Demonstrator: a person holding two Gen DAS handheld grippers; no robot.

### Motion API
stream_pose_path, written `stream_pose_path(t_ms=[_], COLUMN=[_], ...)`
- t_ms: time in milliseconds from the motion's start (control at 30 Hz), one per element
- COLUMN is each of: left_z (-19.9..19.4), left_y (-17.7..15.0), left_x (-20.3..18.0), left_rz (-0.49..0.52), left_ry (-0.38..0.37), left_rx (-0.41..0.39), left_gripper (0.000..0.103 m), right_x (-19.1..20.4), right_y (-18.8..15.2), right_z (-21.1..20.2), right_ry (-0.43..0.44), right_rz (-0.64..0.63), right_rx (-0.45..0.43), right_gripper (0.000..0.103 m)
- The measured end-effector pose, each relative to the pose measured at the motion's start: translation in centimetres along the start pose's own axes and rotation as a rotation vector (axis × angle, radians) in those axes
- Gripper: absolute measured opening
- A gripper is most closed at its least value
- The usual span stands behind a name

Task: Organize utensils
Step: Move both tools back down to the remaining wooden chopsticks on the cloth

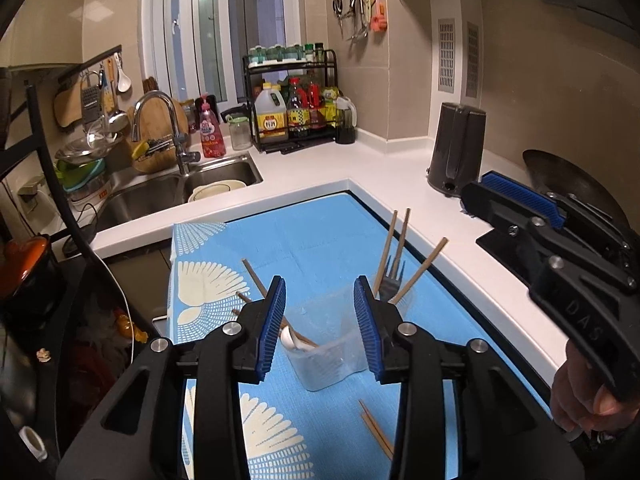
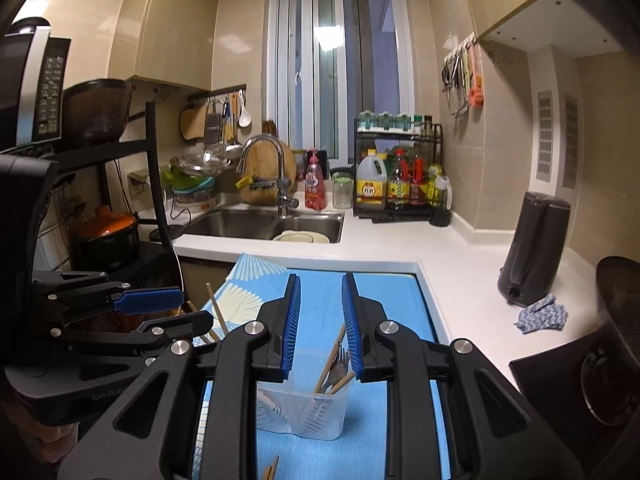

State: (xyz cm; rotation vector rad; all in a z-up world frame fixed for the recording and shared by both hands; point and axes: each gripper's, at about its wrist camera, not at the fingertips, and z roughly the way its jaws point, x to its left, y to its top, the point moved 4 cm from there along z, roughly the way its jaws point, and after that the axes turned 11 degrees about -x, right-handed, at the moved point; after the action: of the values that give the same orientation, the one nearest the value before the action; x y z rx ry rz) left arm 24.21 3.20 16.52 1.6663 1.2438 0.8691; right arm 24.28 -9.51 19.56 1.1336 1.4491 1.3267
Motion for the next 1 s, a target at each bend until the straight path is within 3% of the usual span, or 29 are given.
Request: stream_pose_path(t_ms=[167, 267, 400, 600, 733, 833, 1000], left_z=[-3.9, -5.7, -7.5, -9.3, -10.9, -11.1, -11.3], left_y=[-2.5, -6.0, -11.2, -19.4, -22.8, -24.6, -26.2], left_x=[-0.5, -0.7, -1.4, -3.0, -2.5, -1.8, -1.8], left_rz=[-0.041, -0.075, -0.092, -0.075, -0.123, -0.186, -0.190], left_ry=[0.005, 0.018, 0.067, 0.122, 0.158, 0.182, 0.189], left_rx=[-0.051, -0.066, -0.081, -0.063, -0.085, -0.066, -0.042], left_gripper=[0.041, 0.041, 0.041, 0.041, 0.041, 0.041, 0.041], right_x=[0.2, 0.4, 1.2, 3.5, 4.2, 4.8, 5.4], right_y=[-1.0, -3.1, -8.2, -19.3, -24.4, -26.7, -27.7], right_z=[-5.7, -8.7, -11.9, -13.4, -12.7, -11.8, -11.6], right_ry=[0.007, 0.013, 0.014, 0.059, 0.067, 0.082, 0.089], right_rz=[0.008, 0.012, 0.021, 0.076, 0.139, 0.158, 0.161], right_rx=[-0.043, -0.050, -0.023, 0.184, 0.320, 0.403, 0.439], right_gripper=[0.023, 0.023, 0.010, 0.009, 0.010, 0.011, 0.011])
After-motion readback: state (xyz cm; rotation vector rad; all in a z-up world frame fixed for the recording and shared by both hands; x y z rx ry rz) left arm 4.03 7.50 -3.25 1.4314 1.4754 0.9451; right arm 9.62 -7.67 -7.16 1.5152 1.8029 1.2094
